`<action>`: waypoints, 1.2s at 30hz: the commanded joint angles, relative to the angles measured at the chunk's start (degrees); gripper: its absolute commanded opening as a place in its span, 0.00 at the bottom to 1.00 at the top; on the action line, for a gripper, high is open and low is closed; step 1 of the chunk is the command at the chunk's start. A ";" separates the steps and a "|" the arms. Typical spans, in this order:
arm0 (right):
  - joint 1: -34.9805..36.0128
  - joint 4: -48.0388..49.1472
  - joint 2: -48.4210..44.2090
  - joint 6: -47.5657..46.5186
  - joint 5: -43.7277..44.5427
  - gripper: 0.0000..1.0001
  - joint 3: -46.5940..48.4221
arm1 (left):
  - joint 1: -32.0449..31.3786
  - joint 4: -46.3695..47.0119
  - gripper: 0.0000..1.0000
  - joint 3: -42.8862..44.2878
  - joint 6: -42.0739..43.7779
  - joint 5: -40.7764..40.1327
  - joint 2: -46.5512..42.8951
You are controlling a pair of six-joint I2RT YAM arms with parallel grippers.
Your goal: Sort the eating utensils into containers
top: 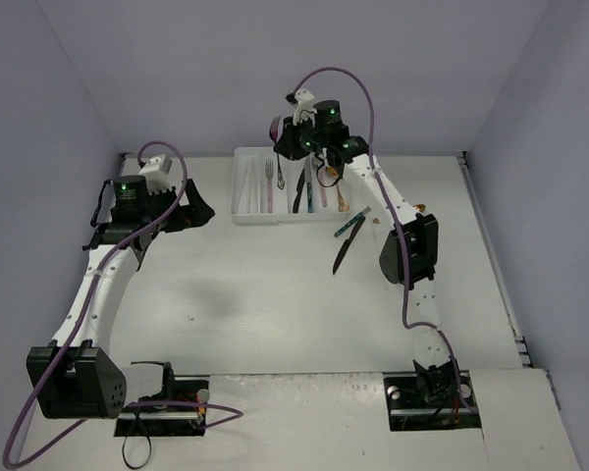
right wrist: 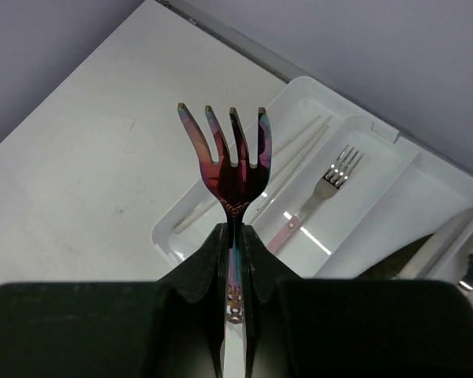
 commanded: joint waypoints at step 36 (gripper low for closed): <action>0.34 17.06 5.75 16.74 3.37 0.45 -2.29 | 2.24 2.70 0.91 0.43 -0.63 1.24 -1.02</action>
